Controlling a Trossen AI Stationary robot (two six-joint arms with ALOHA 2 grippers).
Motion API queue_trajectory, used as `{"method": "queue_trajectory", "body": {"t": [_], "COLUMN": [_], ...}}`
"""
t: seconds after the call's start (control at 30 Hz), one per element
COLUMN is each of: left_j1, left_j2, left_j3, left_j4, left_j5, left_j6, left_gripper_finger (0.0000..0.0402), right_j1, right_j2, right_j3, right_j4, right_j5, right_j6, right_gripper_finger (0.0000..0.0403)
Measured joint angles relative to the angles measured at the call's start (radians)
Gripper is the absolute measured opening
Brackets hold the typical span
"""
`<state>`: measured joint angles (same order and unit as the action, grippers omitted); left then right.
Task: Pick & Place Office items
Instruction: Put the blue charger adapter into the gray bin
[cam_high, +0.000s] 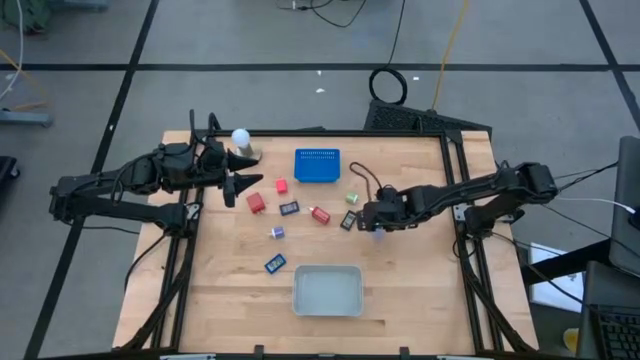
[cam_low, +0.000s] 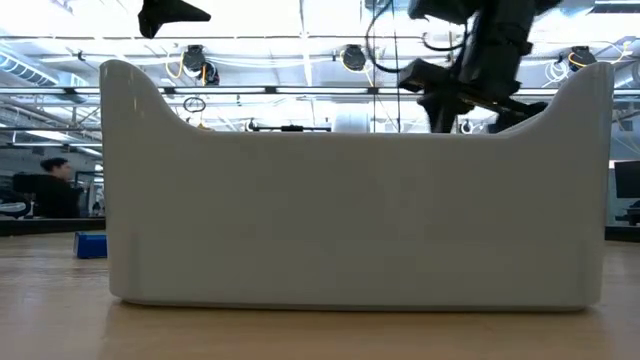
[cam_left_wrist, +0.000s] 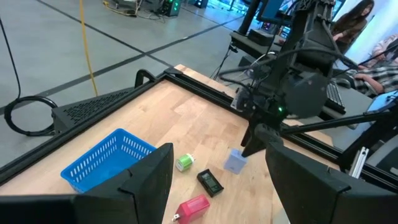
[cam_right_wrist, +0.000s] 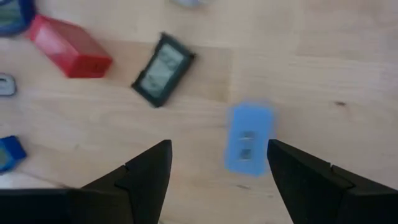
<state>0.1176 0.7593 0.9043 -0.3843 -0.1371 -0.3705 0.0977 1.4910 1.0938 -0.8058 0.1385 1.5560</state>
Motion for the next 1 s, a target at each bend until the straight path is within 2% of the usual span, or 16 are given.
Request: {"method": "queue_trajectory", "body": {"t": [0.17,0.3,0.73,1.0], "left_j1": [0.000,0.000,0.000,0.000], "left_j2": [0.000,0.000,0.000,0.000], "left_j3": [0.000,0.000,0.000,0.000], "left_j4": [0.000,0.000,0.000,0.000], "left_j5": [0.002,0.002,0.001,-0.001], "left_j6": [0.000,0.000,0.000,0.000], "left_gripper_finger": [0.0255,0.0255,0.0255,0.0255], "right_j1": [0.008,0.007,0.002,-0.001], "right_j2": [0.080,0.129,0.193,0.180], "right_j3": [0.145,0.192,0.185,0.065], "right_j4": [-0.198,-0.266,-0.273,-0.088], "right_j5": [0.033,0.045,-0.004,-0.016], "right_j6": [-0.042,-0.057,-0.057,-0.036], "right_gripper_finger": [0.0256,0.0256,0.0286,0.0283]}}
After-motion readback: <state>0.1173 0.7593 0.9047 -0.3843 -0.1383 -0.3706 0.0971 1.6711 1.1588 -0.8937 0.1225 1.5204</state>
